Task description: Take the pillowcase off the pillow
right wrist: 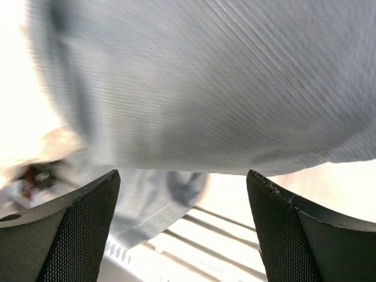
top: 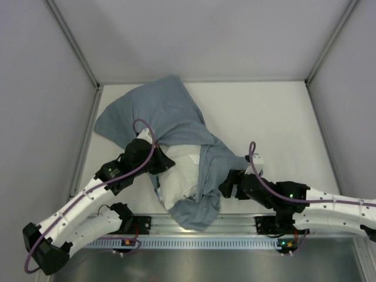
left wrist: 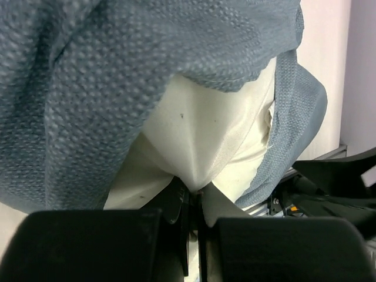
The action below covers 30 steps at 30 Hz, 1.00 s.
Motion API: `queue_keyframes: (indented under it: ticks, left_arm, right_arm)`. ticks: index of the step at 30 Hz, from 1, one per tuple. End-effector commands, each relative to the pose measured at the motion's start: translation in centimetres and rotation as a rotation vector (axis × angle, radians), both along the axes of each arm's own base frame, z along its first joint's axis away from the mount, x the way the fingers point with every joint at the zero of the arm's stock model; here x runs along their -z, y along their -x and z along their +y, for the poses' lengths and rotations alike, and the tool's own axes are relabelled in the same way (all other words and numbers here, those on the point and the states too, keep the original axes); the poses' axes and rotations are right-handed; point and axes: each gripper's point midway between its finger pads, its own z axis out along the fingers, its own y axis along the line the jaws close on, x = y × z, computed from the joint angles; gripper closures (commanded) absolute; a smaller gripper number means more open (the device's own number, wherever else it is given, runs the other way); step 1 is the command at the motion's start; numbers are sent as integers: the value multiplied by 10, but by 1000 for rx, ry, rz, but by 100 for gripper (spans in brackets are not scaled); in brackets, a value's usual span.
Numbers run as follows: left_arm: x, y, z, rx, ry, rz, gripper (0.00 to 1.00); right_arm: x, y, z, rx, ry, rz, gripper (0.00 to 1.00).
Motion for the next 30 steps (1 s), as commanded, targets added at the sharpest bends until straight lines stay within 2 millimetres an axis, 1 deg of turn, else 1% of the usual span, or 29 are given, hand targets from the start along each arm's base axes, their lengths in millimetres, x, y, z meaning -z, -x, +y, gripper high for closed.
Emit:
queue_keyframes:
  ticks: [1,2,3,4,6,7,8,9,10,11,12,15,16,18,21,24,25,27,28,29,30]
  left_arm:
    - [-22,-4,-12,4,153,-99,100]
    - [-20,0,-14,15,175,-88,100]
    - [-21,3,-14,22,194,-93,100]
    - [-14,6,-14,22,209,-83,100]
    - [-12,11,-15,33,231,-74,100]
    - [-13,13,-14,33,246,-79,100]
    - [-7,16,-13,28,251,-67,100]
    - [-9,19,-11,28,265,-78,100]
    - [-9,20,-10,27,272,-80,100]
    - [-5,23,-8,26,274,-74,100]
    - [-7,25,-7,28,285,-86,100]
    - [-5,28,-7,35,295,-83,100]
    - [-4,29,-7,41,294,-80,100]
    - [-1,28,-8,44,284,-70,100]
    - [2,28,-11,49,278,-55,100]
    - [1,27,-11,54,280,-63,100]
    - [2,28,-11,54,280,-63,100]
    - [-1,29,-9,52,288,-76,100]
    - [-2,29,-9,54,290,-83,100]
    - [-4,30,-9,60,295,-88,100]
    - [-7,32,-8,63,301,-97,100]
  right_arm:
    - [-41,9,6,-105,-40,-63,16]
    - [-55,8,11,-107,-68,-75,16]
    - [-57,7,16,-116,-56,-77,16]
    - [-72,5,25,-121,-90,-91,16]
    - [-80,1,36,-113,-88,-95,18]
    - [-73,-3,45,-108,-38,-83,19]
    - [-86,-6,55,-106,-47,-88,23]
    - [-87,-8,61,-102,-32,-89,25]
    - [-77,-12,70,-99,19,-78,28]
    - [-87,-15,77,-93,17,-80,32]
    - [-78,-19,83,-75,61,-75,33]
    - [-77,-28,86,-24,99,-79,34]
    - [-71,-30,88,-20,124,-80,34]
    - [-69,-33,91,-11,142,-88,34]
    - [-52,-39,94,17,203,-93,34]
    - [-44,-44,97,29,236,-99,35]
    - [-39,-45,100,31,260,-100,36]
    - [-32,-52,95,83,303,-109,48]
    - [-31,-53,87,103,337,-109,69]
    - [-30,-53,83,118,350,-111,78]
    - [-30,-54,79,142,353,-114,82]
